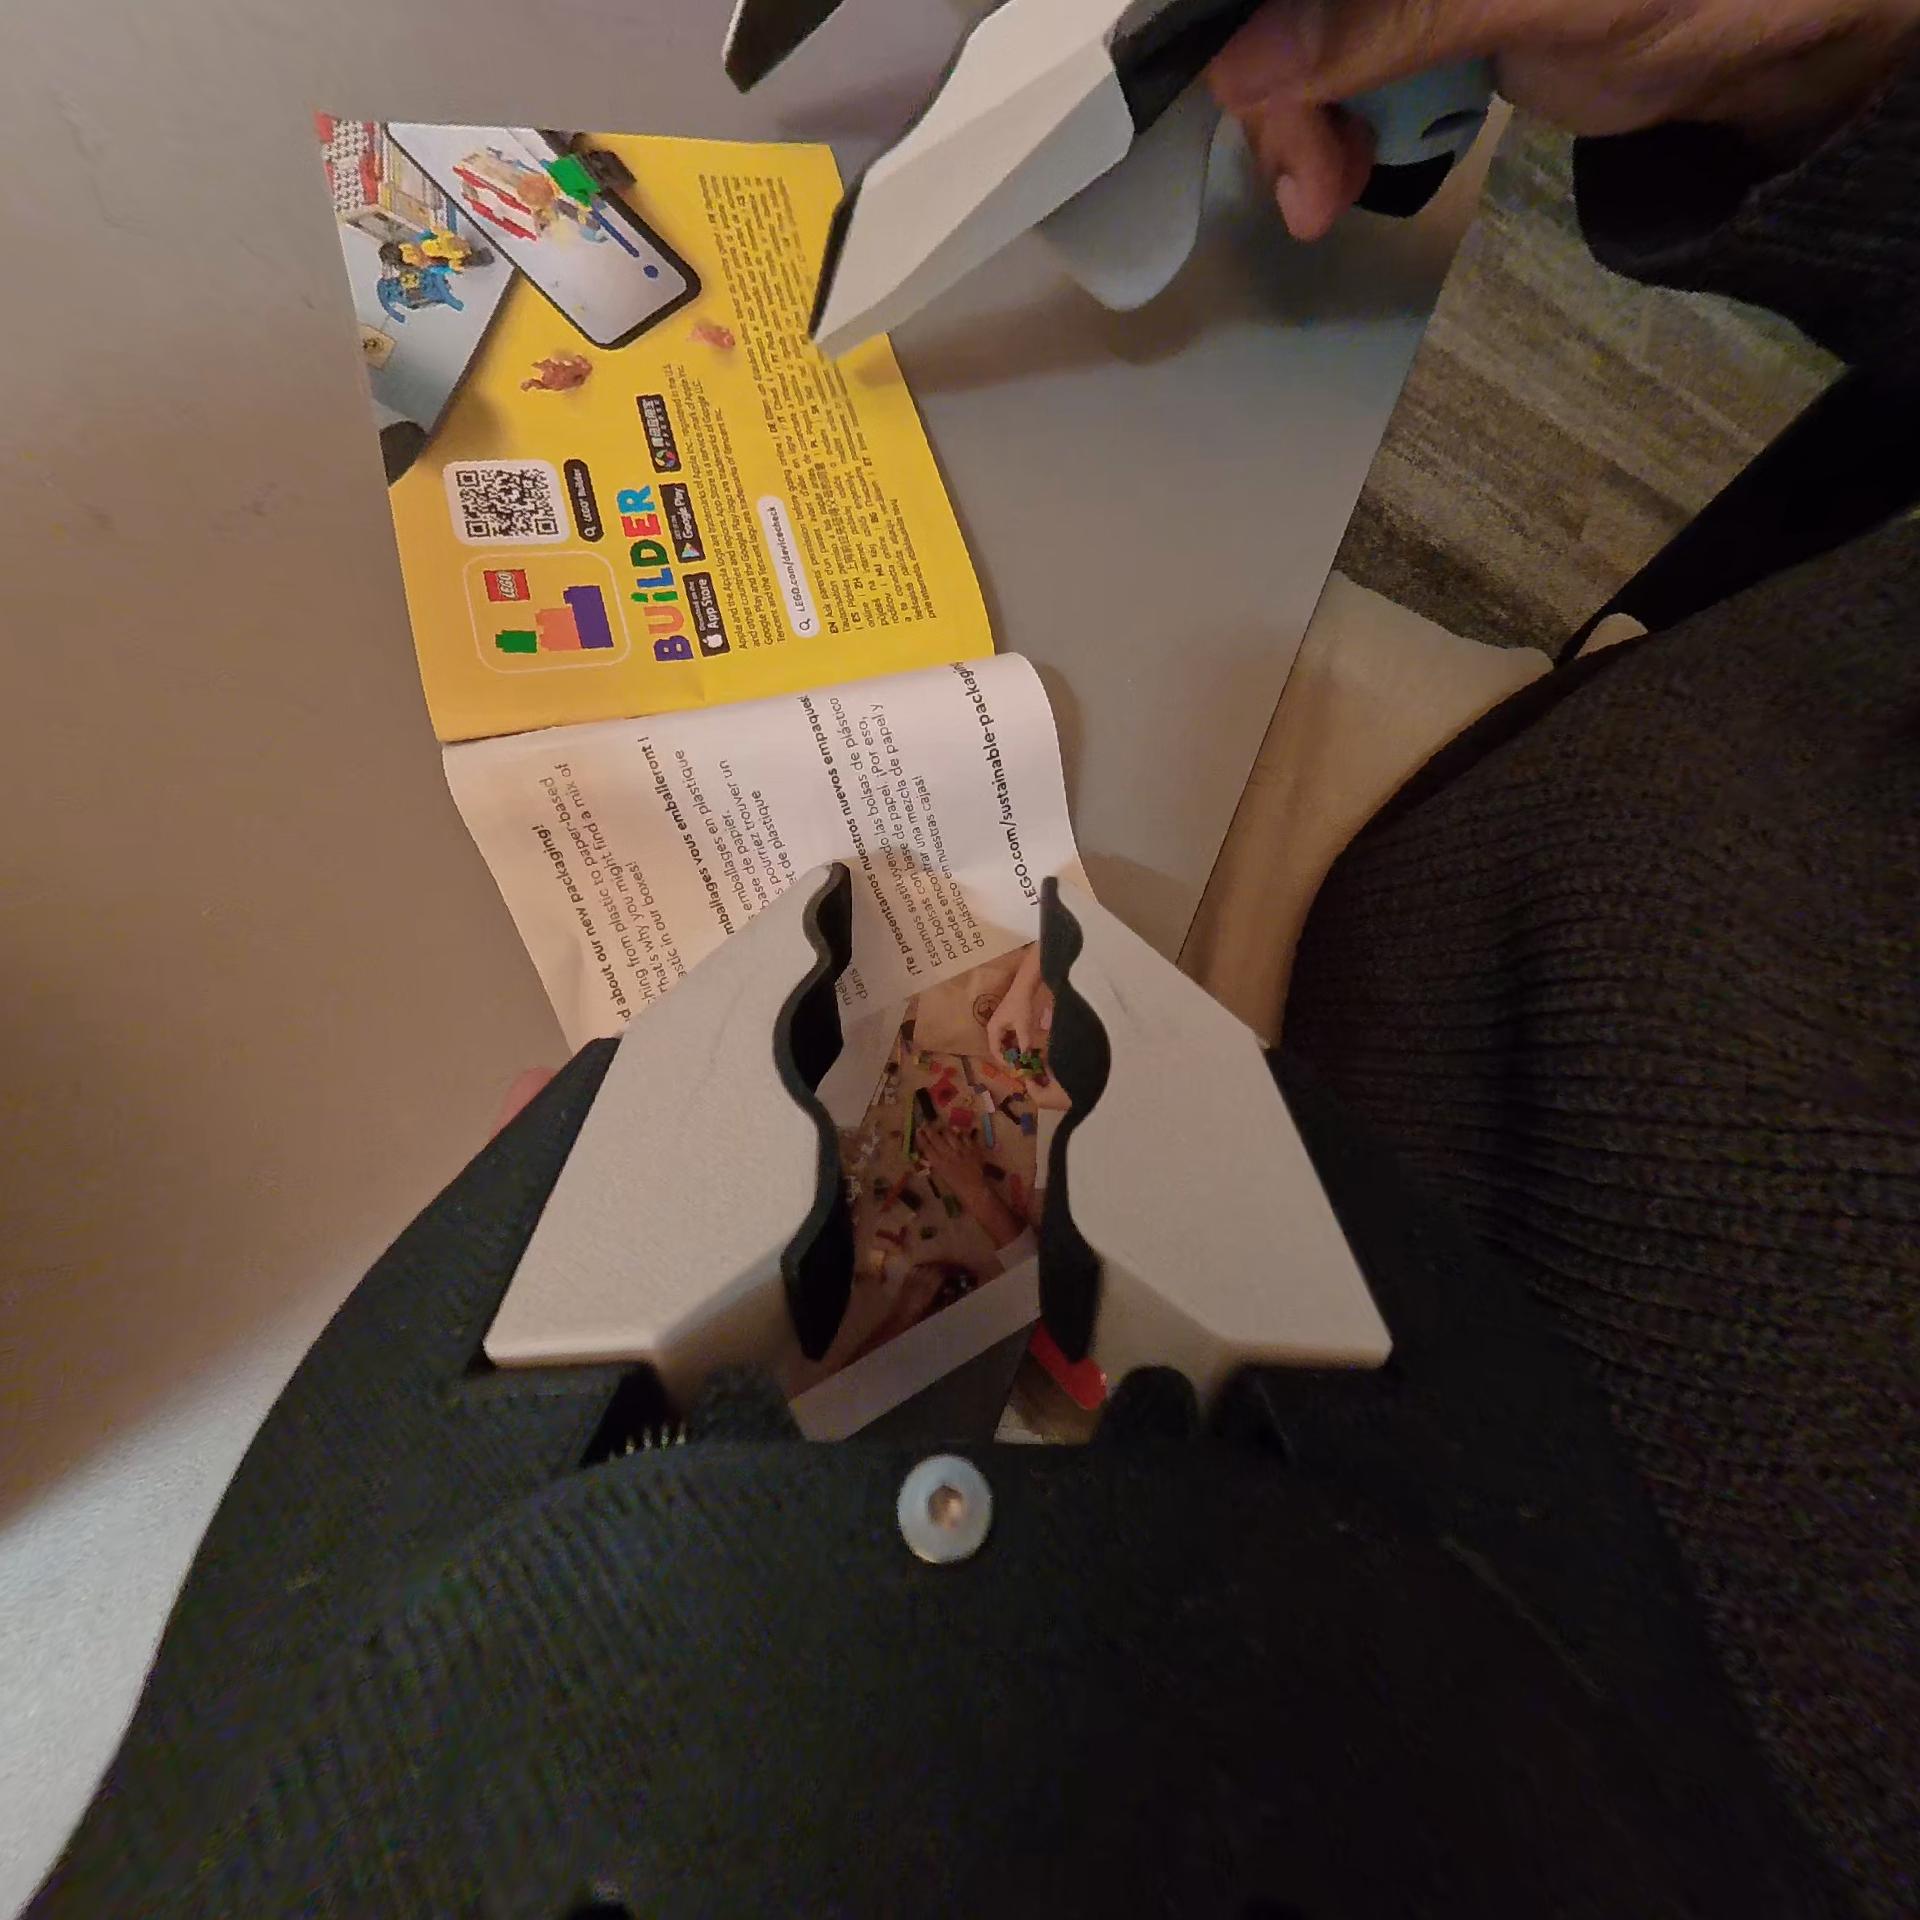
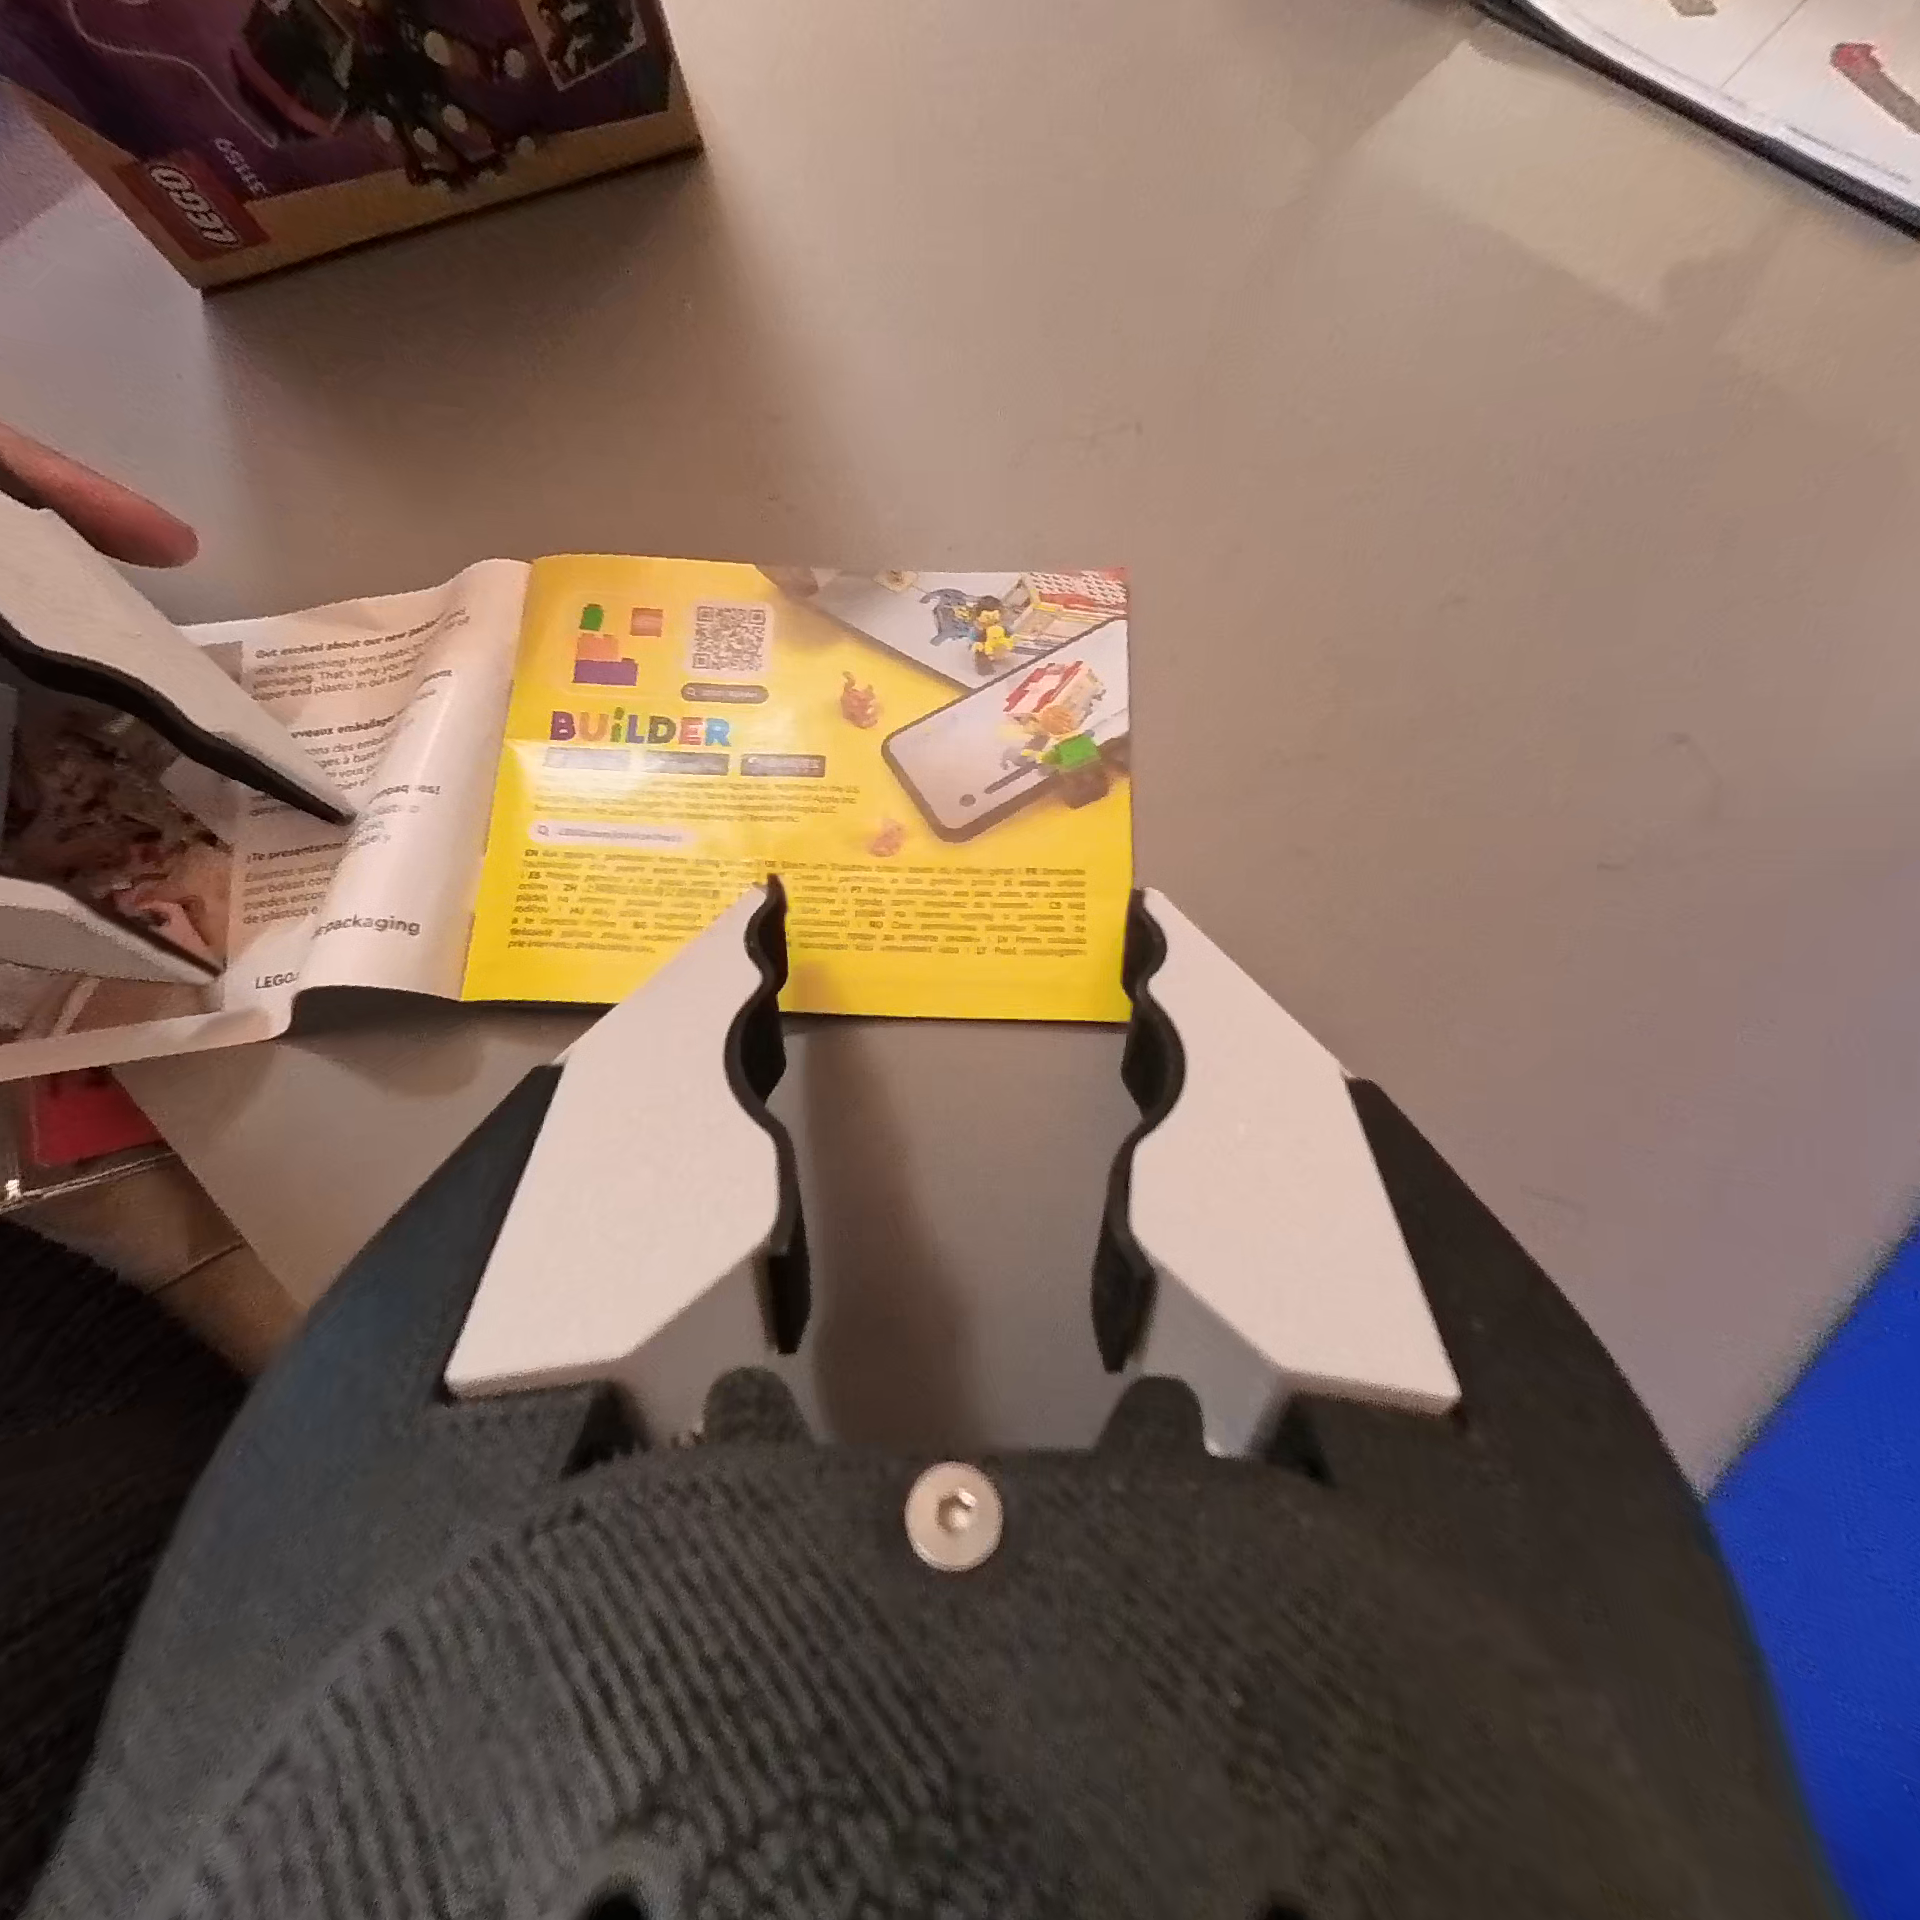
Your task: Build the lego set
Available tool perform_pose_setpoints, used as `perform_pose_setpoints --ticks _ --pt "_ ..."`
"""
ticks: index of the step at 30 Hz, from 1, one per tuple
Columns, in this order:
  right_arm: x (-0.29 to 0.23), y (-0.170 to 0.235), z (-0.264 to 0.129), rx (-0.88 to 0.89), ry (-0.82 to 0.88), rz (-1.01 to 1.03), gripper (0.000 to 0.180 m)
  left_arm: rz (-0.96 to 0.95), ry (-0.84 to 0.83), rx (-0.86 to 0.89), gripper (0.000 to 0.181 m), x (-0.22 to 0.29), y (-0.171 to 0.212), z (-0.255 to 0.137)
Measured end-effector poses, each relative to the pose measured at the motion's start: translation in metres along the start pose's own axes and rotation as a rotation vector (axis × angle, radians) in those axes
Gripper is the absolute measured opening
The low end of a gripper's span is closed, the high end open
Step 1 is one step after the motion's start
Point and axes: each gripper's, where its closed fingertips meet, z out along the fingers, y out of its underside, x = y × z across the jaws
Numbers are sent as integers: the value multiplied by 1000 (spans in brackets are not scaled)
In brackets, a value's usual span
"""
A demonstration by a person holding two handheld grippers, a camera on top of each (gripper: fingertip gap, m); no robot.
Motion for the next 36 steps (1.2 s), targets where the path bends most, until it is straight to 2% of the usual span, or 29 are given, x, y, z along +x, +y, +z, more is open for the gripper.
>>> perform_pose_setpoints --ticks 1,15,26,36 --pt "-2 0 0 -1 -4 -4 65 -3 5 2 34 1 0 0" --pt "-6 -4 0 18 -13 -33 65 -94 15 101 40 -7 -17 -9" --pt "4 -9 -6 54 1 6 65 -71 -10 161 57 -7 -30 -12" --pt "4 -11 -7 69 -14 26 65 44 -63 196 60 3 -42 -9"
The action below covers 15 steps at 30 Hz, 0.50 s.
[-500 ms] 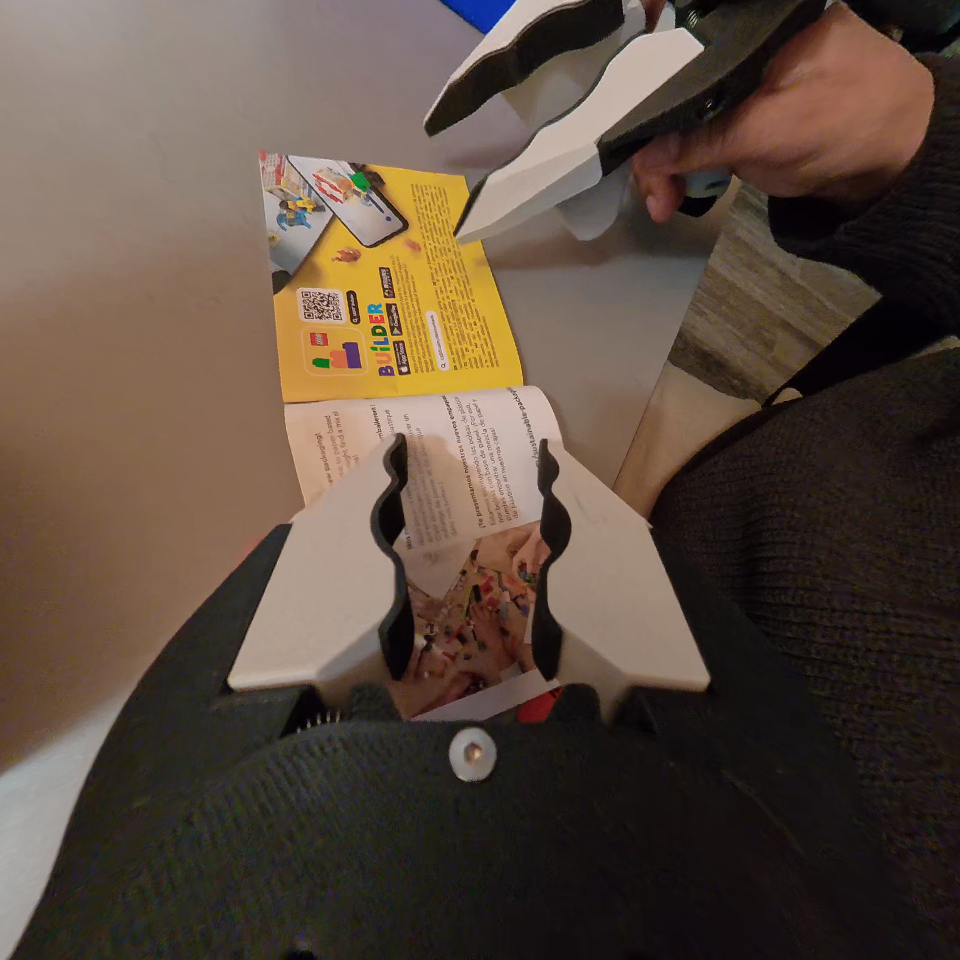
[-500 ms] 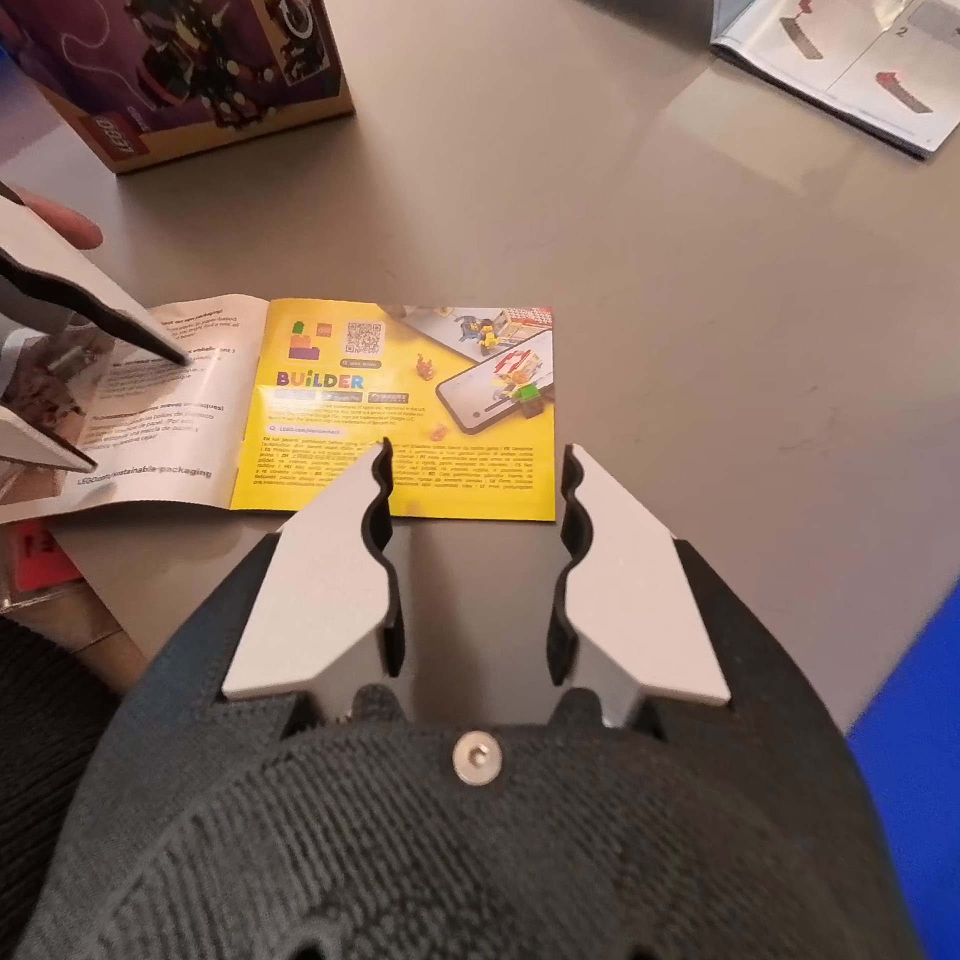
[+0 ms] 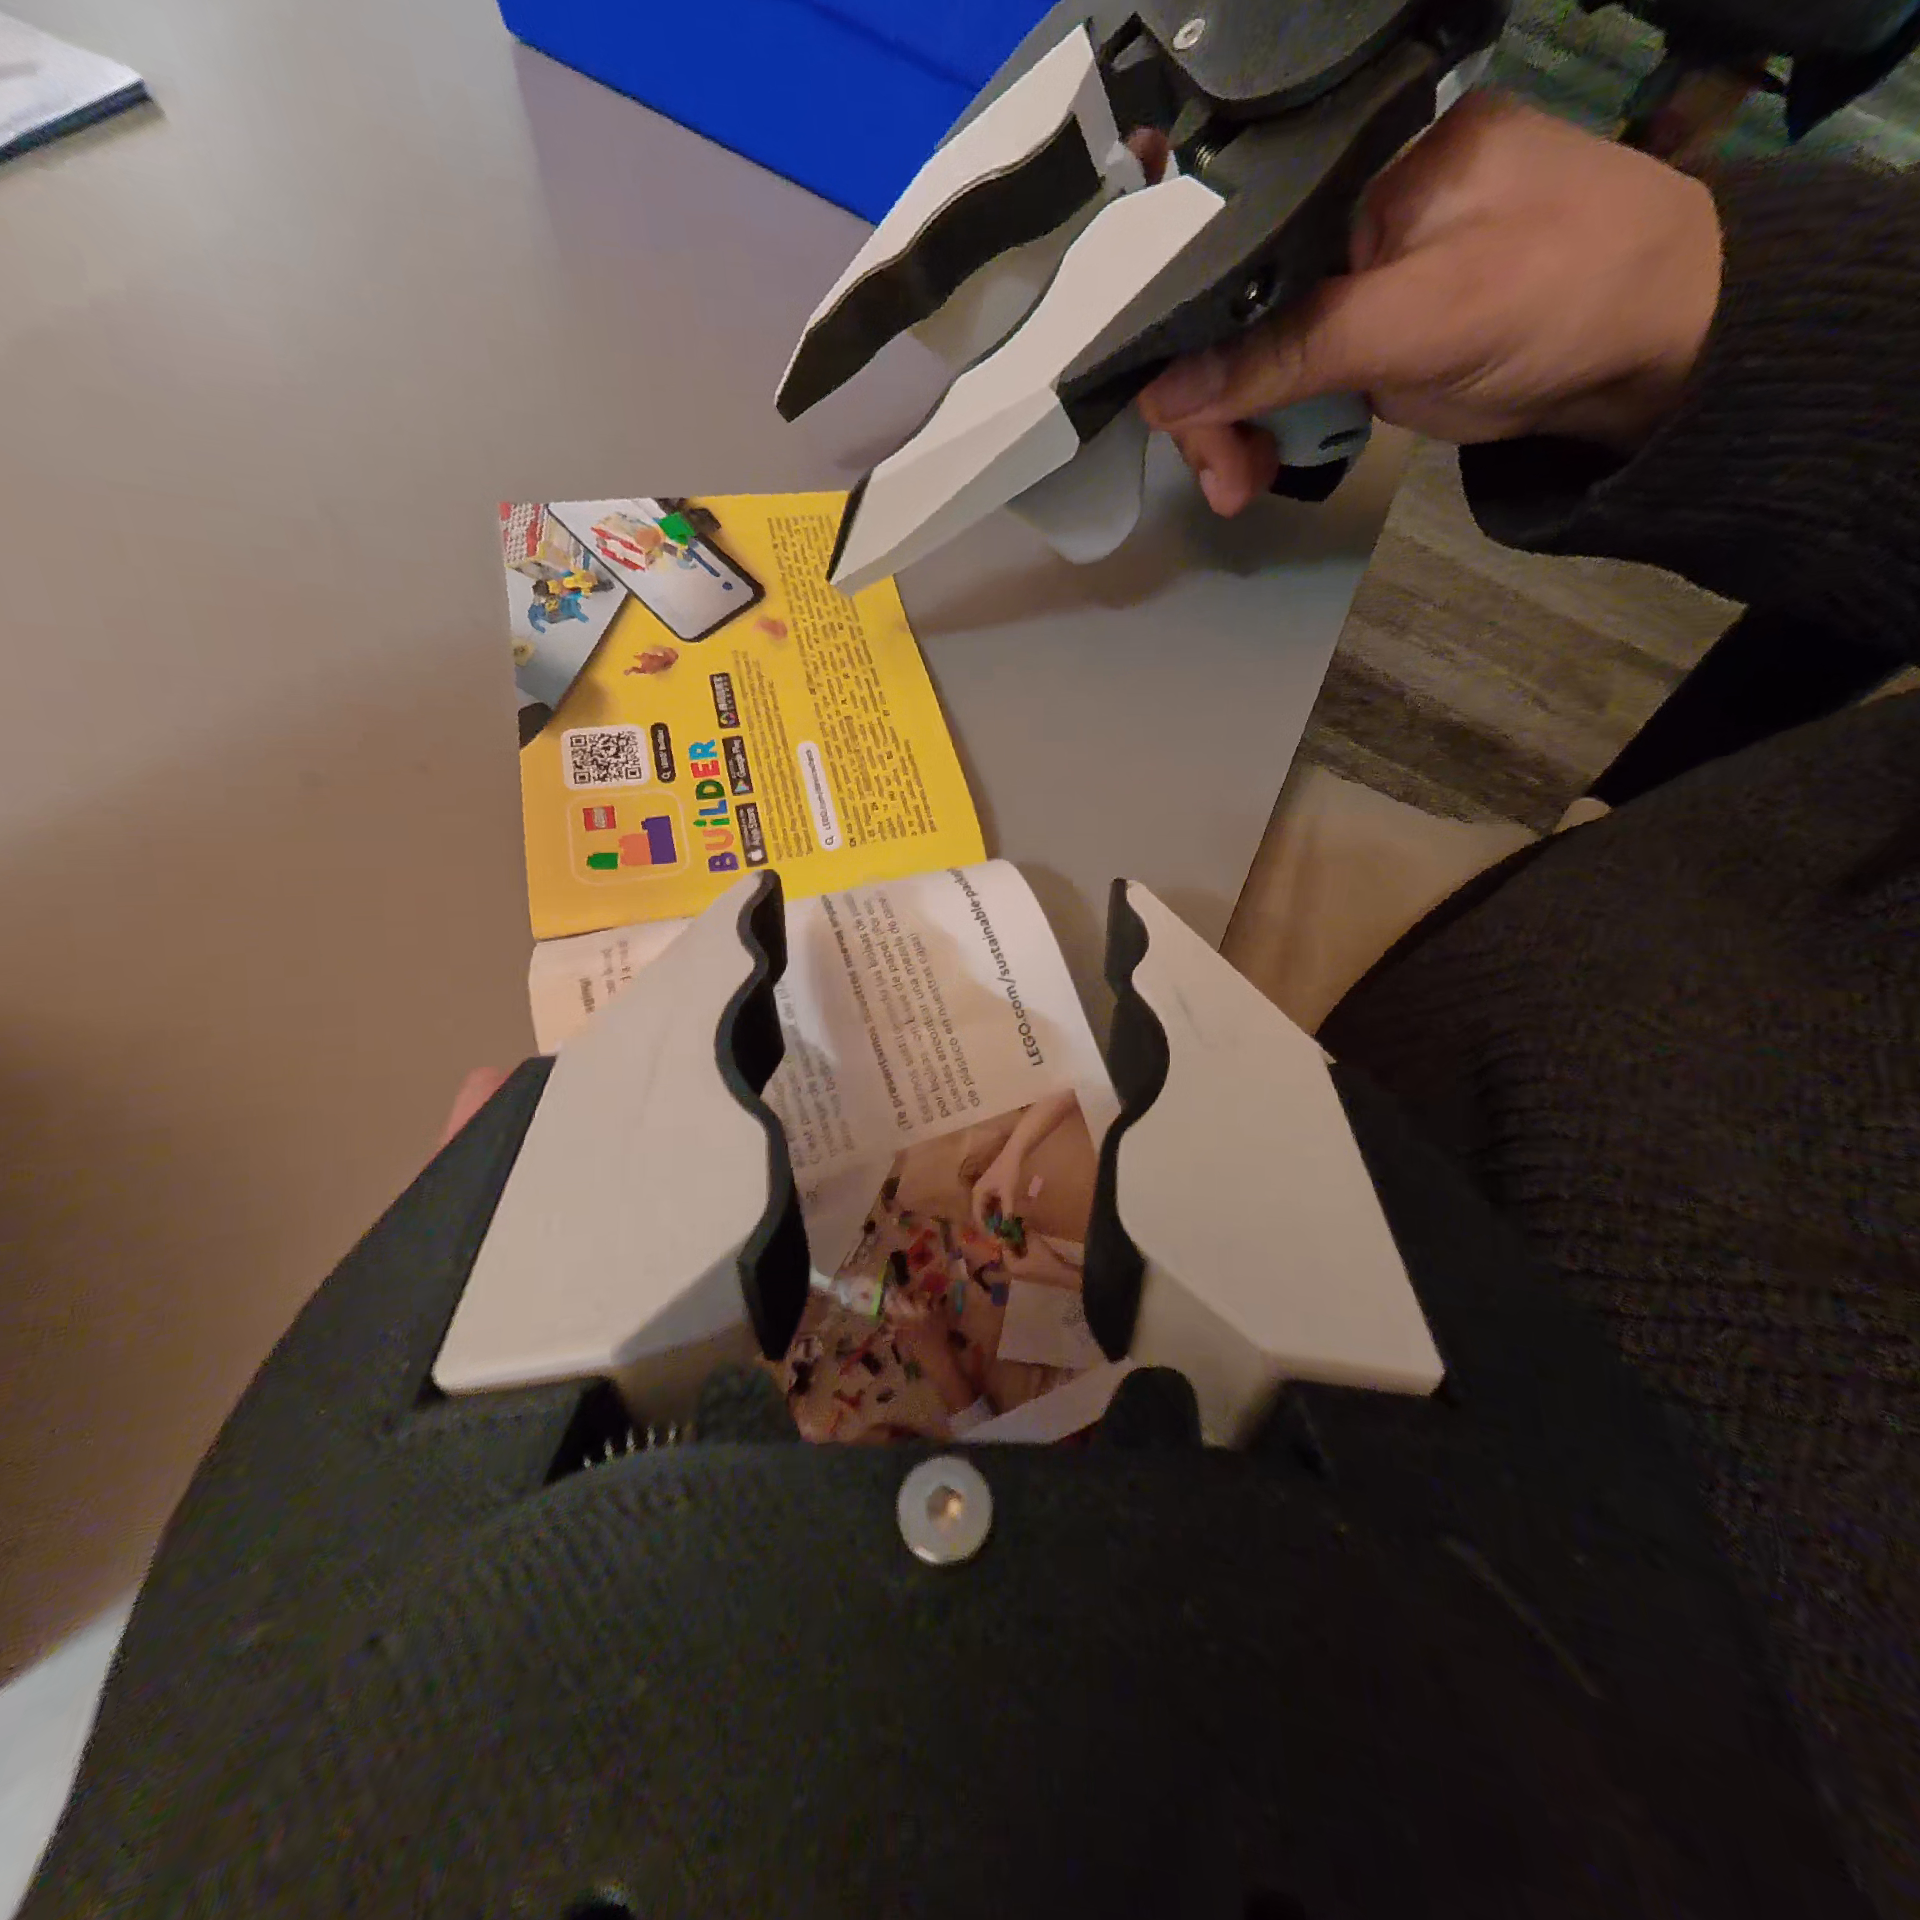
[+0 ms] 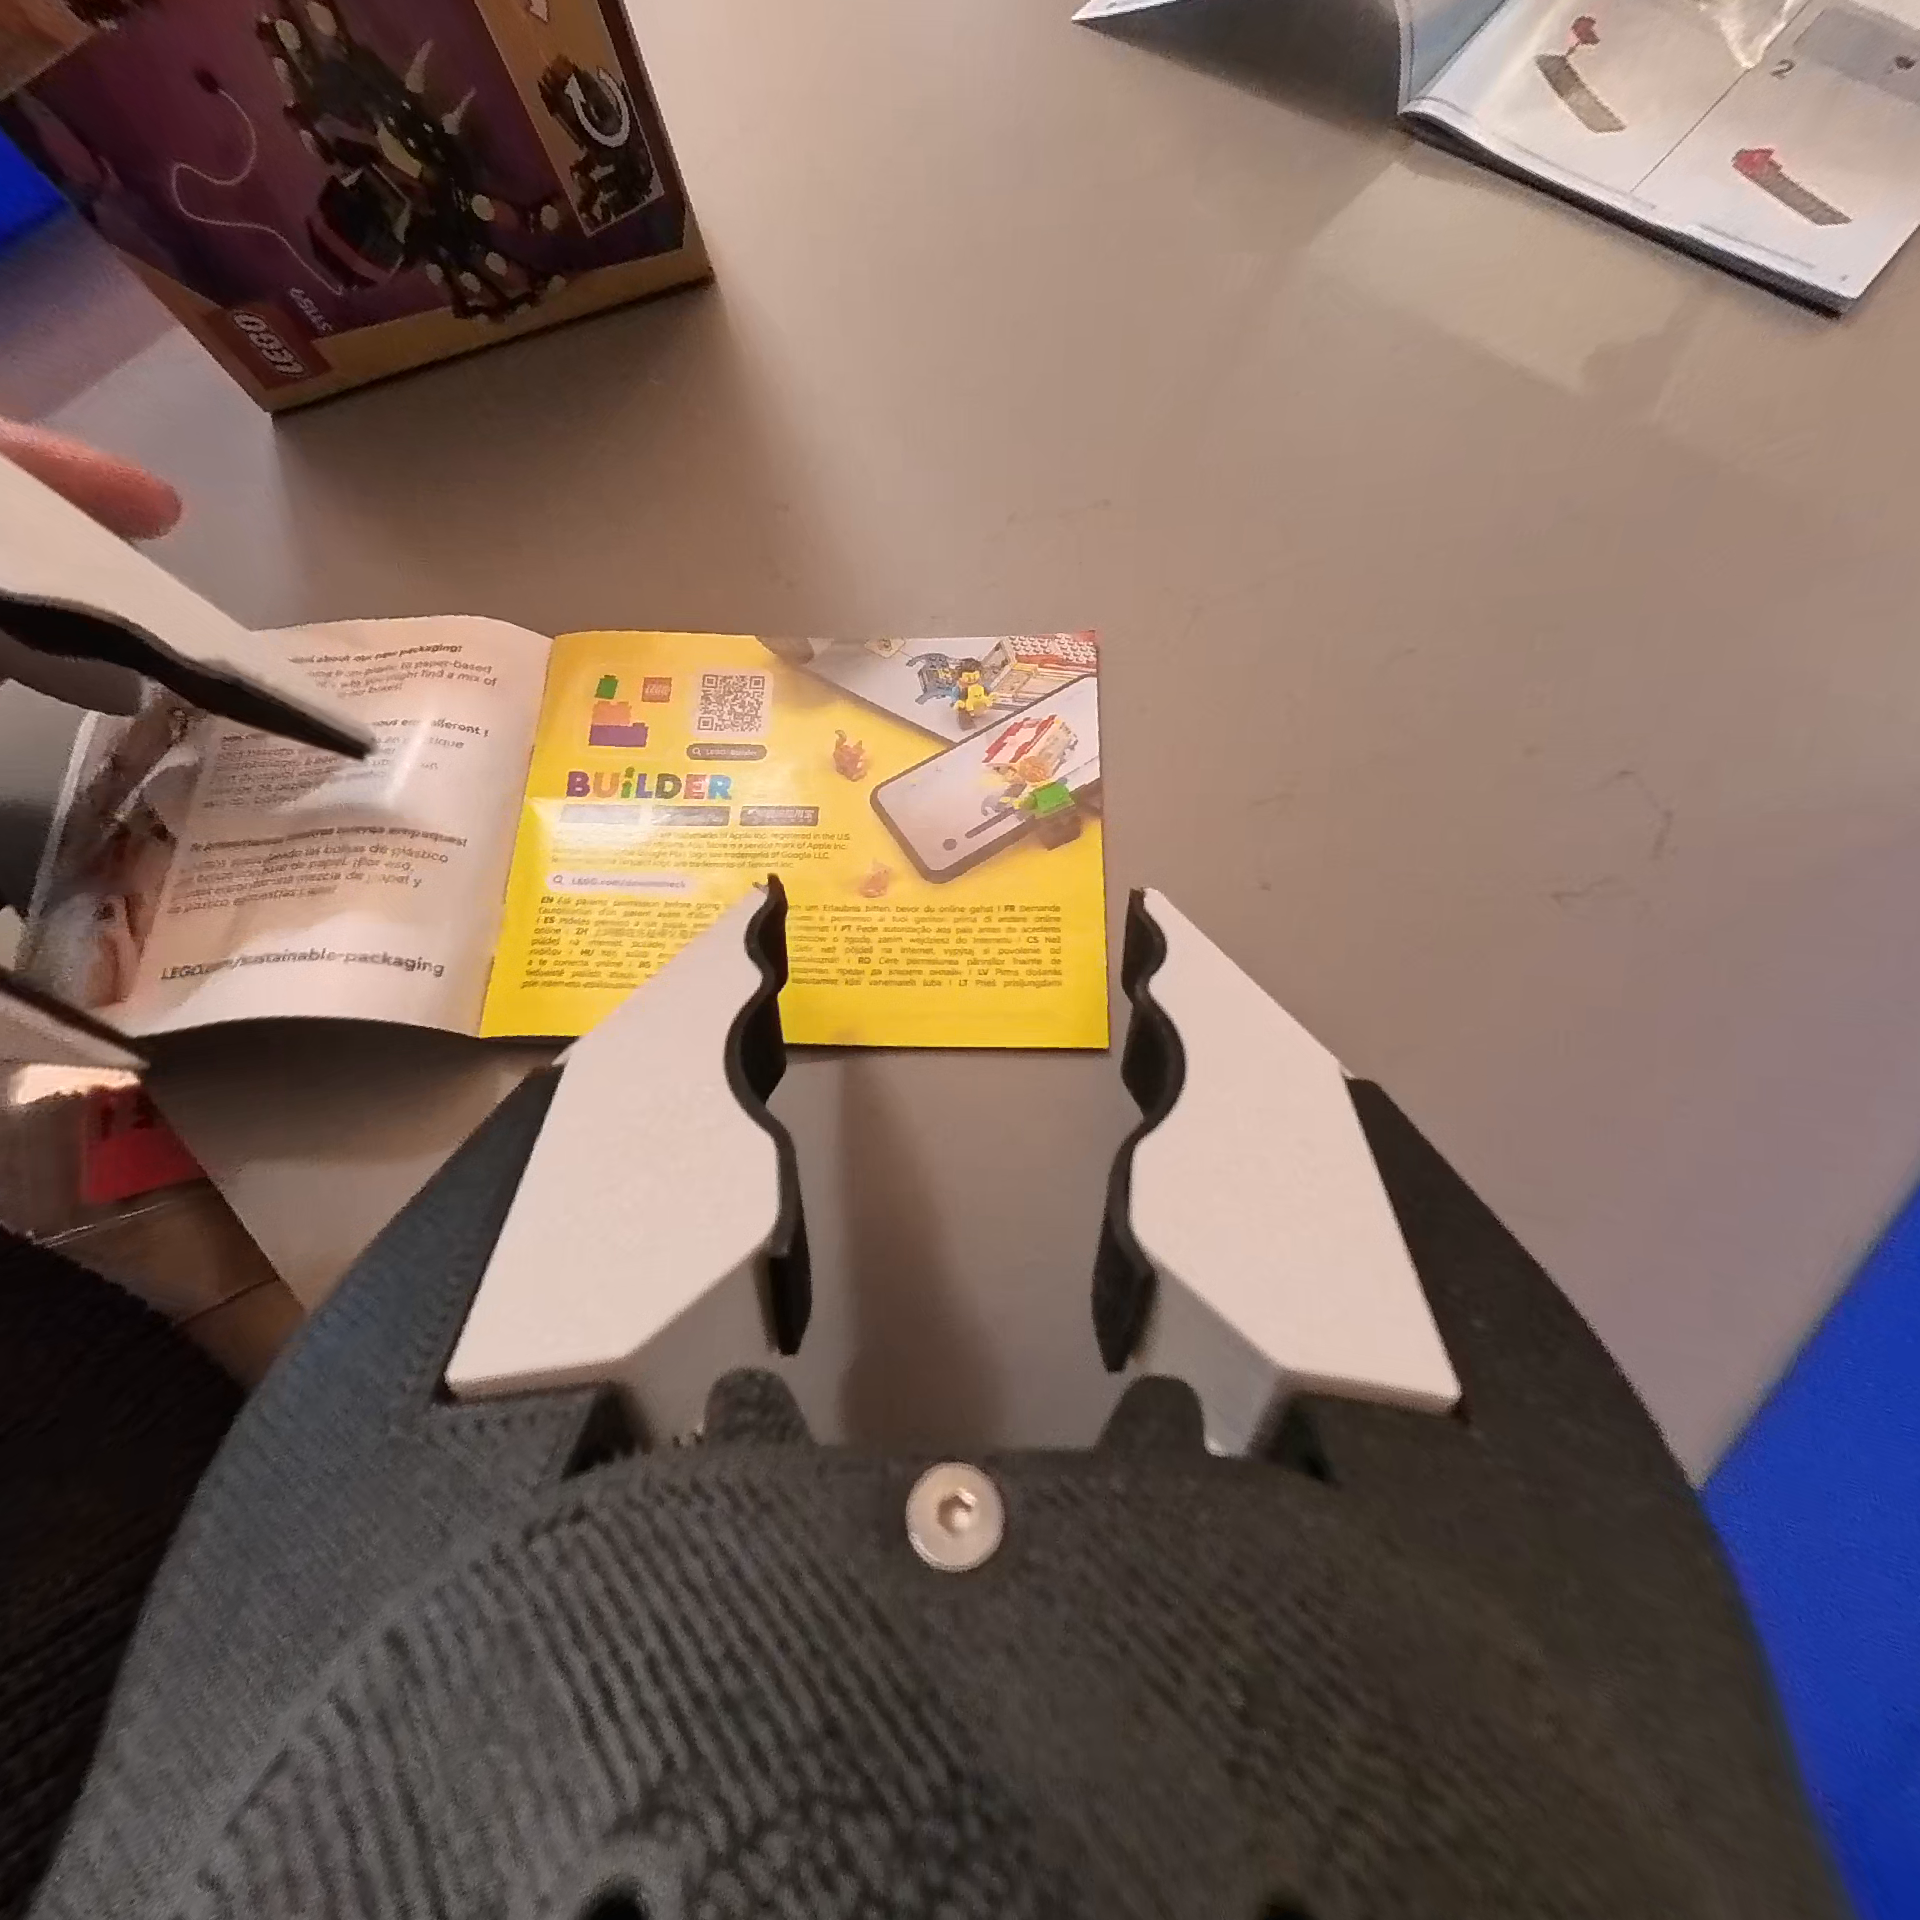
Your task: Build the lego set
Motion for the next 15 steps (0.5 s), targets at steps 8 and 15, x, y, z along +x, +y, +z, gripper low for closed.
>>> perform_pose_setpoints --ticks 8,15 --pt "-4 -1 -1 9 -15 1 64 83 8 -43 59 13 6 10" --pt "-5 -1 -1 10 -22 3 64 161 -24 -100 55 14 15 17"
